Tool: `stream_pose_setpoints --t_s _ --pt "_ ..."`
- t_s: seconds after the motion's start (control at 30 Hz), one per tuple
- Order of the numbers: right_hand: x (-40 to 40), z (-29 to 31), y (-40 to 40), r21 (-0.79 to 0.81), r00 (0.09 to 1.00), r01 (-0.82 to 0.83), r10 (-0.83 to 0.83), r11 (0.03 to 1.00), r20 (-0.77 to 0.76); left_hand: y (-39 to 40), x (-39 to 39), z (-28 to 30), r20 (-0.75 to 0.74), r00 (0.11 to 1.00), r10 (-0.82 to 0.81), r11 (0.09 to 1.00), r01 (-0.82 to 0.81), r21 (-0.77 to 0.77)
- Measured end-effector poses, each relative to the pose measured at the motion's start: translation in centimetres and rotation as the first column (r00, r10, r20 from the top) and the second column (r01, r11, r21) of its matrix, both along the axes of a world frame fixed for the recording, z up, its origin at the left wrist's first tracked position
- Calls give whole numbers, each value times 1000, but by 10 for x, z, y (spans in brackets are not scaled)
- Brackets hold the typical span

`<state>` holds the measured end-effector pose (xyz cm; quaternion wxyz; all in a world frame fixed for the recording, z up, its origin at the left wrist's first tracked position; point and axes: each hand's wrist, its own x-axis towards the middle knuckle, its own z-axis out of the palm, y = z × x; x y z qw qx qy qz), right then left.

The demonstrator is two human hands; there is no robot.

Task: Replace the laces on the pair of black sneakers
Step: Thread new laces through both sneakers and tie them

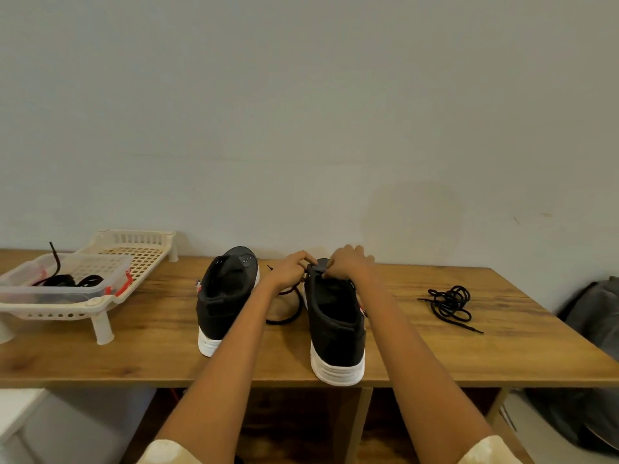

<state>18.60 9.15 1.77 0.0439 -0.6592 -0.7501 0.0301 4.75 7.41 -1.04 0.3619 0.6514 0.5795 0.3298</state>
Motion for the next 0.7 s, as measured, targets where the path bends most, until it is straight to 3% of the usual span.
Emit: stream_pose_setpoints --t_s 0.1,0.2,0.27,0.37,0.43,0.47,0.53,0.57,0.6,0.63,0.7 --pt "-11 -12 4 119 998 -25 18 993 59 0 -2 -2 55 998 10 1000 -10 2" --pt "-16 -13 7 195 999 -50 51 979 1 5 -4 -4 67 998 21 1000 -21 10" --pt "-14 -10 9 195 994 -31 52 980 -101 6 -3 -4 73 997 33 999 -34 18" --pt "0 -6 14 246 911 107 5 963 -413 11 -3 -6 54 997 60 997 -63 52" --pt "13 -3 16 241 741 238 -16 941 -671 14 -5 -8 42 994 103 992 -106 61" --pt "19 -1 17 196 595 302 -24 933 -803 14 -6 -7 43 991 126 990 -129 59" --pt "26 1 18 9 167 351 -53 936 -985 13 -7 -6 9 987 161 984 -161 69" --pt "27 2 17 -81 -43 312 -71 947 -997 11 -7 -4 -36 986 162 984 -158 85" --pt "26 4 15 -124 -186 251 -77 960 -979 10 -6 -2 -90 983 158 984 -149 100" --pt "24 3 15 -118 -232 196 -71 973 -970 10 -5 -2 -139 979 149 985 -135 107" --pt "18 2 12 -44 -139 131 -26 990 -990 9 0 0 -196 976 98 993 -84 79"
